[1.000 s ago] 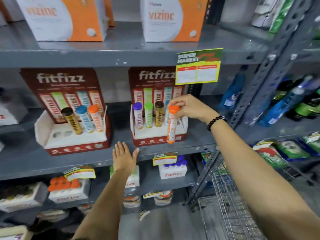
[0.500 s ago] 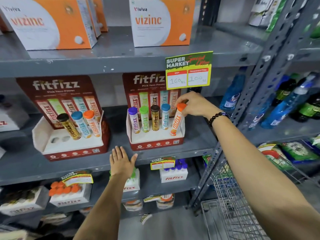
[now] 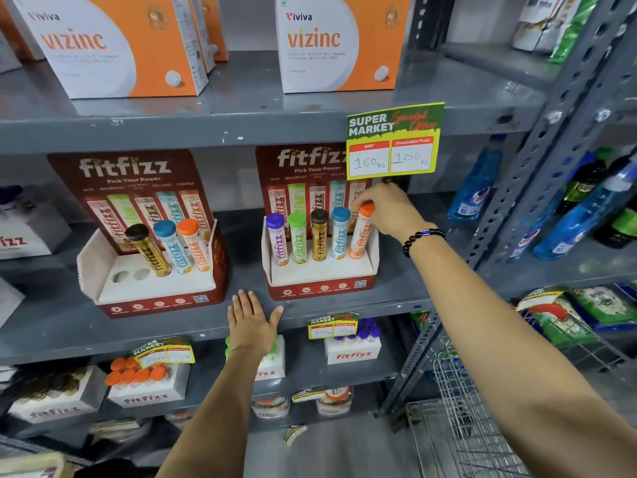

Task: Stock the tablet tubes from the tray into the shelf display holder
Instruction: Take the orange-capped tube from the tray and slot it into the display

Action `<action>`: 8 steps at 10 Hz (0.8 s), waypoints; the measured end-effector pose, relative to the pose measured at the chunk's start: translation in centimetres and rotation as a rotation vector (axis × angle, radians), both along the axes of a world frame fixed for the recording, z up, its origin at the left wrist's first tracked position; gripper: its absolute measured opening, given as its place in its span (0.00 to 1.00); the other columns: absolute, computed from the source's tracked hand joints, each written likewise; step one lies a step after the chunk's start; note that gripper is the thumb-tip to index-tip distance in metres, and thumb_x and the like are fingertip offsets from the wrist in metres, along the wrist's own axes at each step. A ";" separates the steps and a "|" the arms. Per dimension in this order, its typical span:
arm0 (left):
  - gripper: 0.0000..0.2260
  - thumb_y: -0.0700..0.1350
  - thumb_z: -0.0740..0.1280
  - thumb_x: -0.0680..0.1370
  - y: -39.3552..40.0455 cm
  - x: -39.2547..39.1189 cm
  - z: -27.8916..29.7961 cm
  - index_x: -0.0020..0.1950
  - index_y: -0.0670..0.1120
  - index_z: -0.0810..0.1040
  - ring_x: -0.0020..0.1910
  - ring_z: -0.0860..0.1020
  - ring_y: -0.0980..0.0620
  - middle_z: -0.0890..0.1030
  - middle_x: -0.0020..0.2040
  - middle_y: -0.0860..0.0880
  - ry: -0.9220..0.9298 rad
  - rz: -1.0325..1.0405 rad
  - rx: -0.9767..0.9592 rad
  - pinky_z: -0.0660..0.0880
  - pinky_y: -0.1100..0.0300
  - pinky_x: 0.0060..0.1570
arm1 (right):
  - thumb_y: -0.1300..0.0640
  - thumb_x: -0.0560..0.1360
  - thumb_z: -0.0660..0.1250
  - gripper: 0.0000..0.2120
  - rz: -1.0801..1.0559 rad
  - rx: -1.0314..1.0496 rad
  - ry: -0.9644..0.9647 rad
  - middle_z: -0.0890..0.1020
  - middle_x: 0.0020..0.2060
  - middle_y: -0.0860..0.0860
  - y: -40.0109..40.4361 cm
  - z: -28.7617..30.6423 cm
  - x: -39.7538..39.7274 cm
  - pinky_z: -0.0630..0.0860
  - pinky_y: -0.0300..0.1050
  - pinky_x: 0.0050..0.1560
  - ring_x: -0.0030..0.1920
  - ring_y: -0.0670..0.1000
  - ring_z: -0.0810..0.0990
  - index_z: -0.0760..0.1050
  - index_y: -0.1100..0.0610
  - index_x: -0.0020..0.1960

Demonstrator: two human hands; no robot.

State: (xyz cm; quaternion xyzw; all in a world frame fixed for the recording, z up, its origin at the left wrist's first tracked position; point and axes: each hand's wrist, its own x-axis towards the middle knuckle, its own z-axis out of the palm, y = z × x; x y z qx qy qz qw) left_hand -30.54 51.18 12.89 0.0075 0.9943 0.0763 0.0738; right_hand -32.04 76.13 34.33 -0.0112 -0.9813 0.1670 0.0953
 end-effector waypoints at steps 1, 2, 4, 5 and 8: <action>0.34 0.61 0.43 0.79 0.0 0.0 -0.1 0.76 0.39 0.42 0.75 0.42 0.42 0.43 0.77 0.39 0.006 0.000 0.003 0.41 0.50 0.73 | 0.70 0.75 0.61 0.15 -0.002 0.016 0.017 0.79 0.59 0.56 -0.1 -0.1 0.0 0.72 0.47 0.56 0.57 0.57 0.74 0.81 0.57 0.54; 0.34 0.61 0.43 0.79 0.0 0.0 -0.1 0.76 0.40 0.42 0.75 0.42 0.42 0.43 0.77 0.40 0.010 0.004 0.001 0.41 0.50 0.72 | 0.70 0.75 0.61 0.15 -0.003 0.032 0.019 0.78 0.58 0.56 0.1 -0.3 -0.4 0.72 0.46 0.56 0.57 0.57 0.74 0.82 0.57 0.54; 0.34 0.62 0.42 0.79 0.0 0.1 -0.1 0.76 0.40 0.42 0.75 0.42 0.42 0.43 0.77 0.40 0.013 0.007 -0.001 0.41 0.50 0.72 | 0.72 0.74 0.61 0.17 -0.024 0.018 0.038 0.78 0.58 0.57 0.2 -0.4 -1.0 0.73 0.48 0.57 0.58 0.58 0.74 0.82 0.56 0.52; 0.34 0.62 0.42 0.79 0.0 0.1 -0.1 0.76 0.40 0.42 0.75 0.42 0.42 0.43 0.77 0.40 0.016 0.007 0.001 0.41 0.50 0.72 | 0.72 0.75 0.60 0.17 -0.029 0.015 0.046 0.77 0.59 0.57 -0.1 -0.4 -1.0 0.71 0.49 0.59 0.59 0.58 0.73 0.81 0.57 0.54; 0.34 0.62 0.43 0.79 0.0 0.0 -0.2 0.76 0.41 0.42 0.75 0.43 0.42 0.44 0.77 0.40 0.020 0.007 -0.015 0.41 0.50 0.72 | 0.72 0.74 0.61 0.17 -0.029 0.017 0.057 0.77 0.61 0.55 -0.2 -0.6 -1.4 0.70 0.51 0.62 0.61 0.57 0.72 0.81 0.57 0.55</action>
